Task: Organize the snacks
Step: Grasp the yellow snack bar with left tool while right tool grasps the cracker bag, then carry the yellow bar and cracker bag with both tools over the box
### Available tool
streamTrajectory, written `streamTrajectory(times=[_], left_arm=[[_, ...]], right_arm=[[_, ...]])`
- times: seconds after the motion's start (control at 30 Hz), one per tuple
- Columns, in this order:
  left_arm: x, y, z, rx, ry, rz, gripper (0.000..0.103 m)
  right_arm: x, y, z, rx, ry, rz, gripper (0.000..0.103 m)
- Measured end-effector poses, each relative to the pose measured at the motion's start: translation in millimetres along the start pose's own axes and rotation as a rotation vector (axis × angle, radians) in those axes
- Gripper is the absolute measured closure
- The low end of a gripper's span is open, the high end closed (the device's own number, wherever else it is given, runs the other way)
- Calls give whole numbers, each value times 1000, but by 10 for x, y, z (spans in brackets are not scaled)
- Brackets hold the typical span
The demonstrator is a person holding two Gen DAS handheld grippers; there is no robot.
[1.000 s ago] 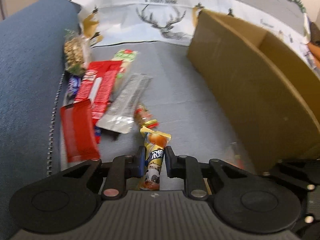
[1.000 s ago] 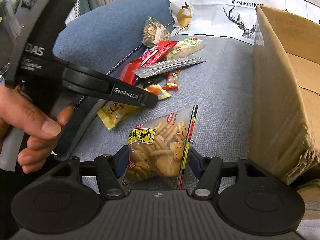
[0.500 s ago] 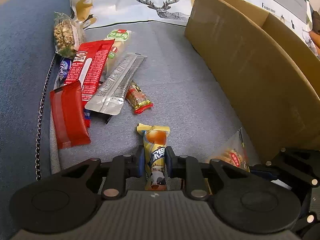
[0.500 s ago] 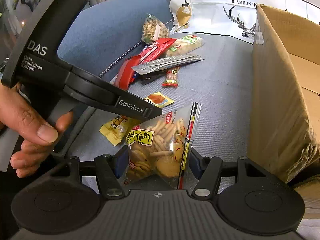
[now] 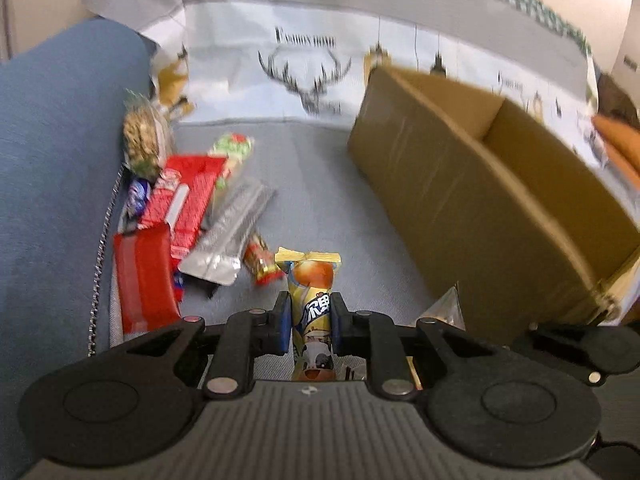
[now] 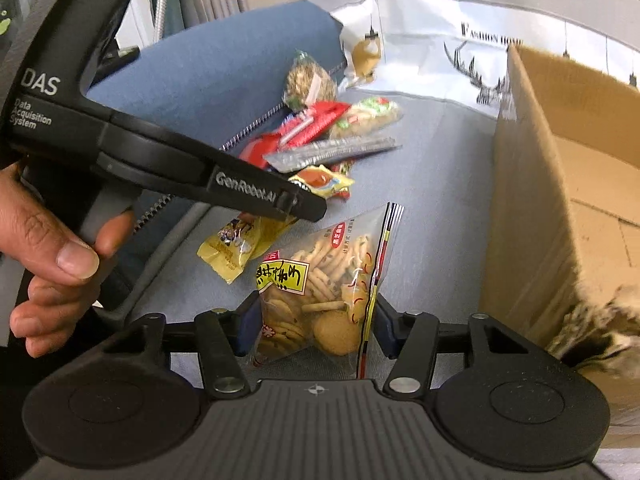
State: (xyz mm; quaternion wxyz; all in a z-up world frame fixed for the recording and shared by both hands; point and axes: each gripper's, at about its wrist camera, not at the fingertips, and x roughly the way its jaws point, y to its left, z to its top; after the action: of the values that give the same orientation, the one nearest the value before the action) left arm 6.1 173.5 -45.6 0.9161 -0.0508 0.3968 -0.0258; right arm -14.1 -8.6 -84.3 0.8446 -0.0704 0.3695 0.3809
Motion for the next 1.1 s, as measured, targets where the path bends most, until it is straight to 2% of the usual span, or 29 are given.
streamTrajectory(times=[0.27, 0.67, 0.9, 1.1], left_arm=[[-219, -53, 20, -45, -86, 28, 82], [-365, -66, 216, -115, -175, 6, 82], [-413, -235, 341, -119, -216, -25, 82], [-428, -521, 409, -41, -239, -39, 82]], right_arm=[[-357, -6, 30, -21, -105, 18, 45], [-950, -180, 193, 10, -247, 86, 45], [-1360, -679, 613, 96, -369, 12, 45], [-1588, -1266, 889, 80, -441, -151, 45]])
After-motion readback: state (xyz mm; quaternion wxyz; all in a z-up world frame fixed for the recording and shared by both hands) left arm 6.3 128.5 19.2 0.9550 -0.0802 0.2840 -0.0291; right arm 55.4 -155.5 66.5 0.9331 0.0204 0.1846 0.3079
